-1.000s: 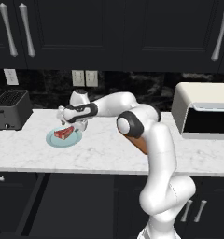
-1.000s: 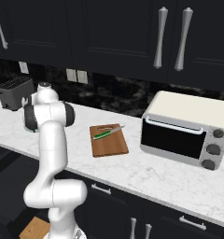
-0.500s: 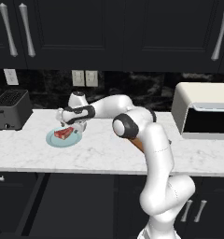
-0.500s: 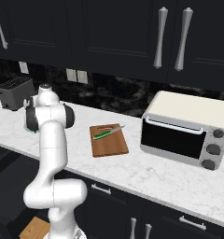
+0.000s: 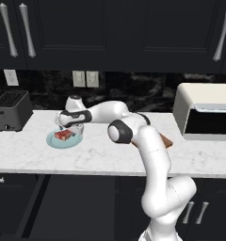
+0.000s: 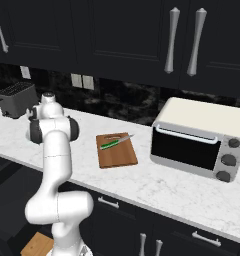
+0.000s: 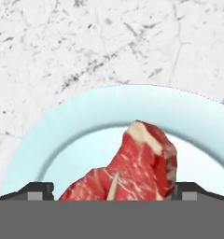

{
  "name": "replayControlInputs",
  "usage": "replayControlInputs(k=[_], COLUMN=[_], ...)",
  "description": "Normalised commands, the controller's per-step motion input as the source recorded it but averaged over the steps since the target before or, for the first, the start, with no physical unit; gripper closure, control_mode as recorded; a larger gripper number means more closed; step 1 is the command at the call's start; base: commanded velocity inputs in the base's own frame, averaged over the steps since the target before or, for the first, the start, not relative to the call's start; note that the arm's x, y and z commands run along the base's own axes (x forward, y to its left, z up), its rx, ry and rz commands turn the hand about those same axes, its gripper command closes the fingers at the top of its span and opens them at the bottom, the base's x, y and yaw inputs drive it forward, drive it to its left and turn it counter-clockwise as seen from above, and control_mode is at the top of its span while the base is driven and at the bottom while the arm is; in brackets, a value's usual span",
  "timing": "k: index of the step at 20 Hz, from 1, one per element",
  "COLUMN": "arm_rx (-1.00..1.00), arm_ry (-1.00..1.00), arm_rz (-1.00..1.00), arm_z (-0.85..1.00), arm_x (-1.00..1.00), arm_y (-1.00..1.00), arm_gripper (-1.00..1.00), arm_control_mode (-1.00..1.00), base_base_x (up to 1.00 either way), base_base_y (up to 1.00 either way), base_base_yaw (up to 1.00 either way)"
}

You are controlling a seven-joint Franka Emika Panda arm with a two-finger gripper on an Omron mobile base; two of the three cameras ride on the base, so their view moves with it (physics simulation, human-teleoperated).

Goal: Pick up the knife from the drawer and place it on the cutting board. Then place the meat from the plate to the cutting board.

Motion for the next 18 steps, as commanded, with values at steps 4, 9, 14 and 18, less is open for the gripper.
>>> replayControlInputs(k=[4, 9, 14, 18], arm_rx=[-0.06, -0.11, -0.01, 0.08], arm_ry=[0.00, 0.02, -0.03, -0.05], arm_rz=[0.00, -0.02, 0.00, 0.00], arm_z=[-0.23, -0.33, -0.05, 0.00], arm_x=[0.17, 0.02, -0.28, -0.80], arm_y=[0.43, 0.41, 0.01, -0.28], arm_gripper=[-1.00, 1.00, 1.00, 1.00], arm_control_mode=[-1.00, -1.00, -1.00, -1.00], base_base_x=[0.00, 0.00, 0.00, 0.00], base_base_y=[0.00, 0.00, 0.00, 0.00], base_base_yaw=[0.00, 0.00, 0.00, 0.00])
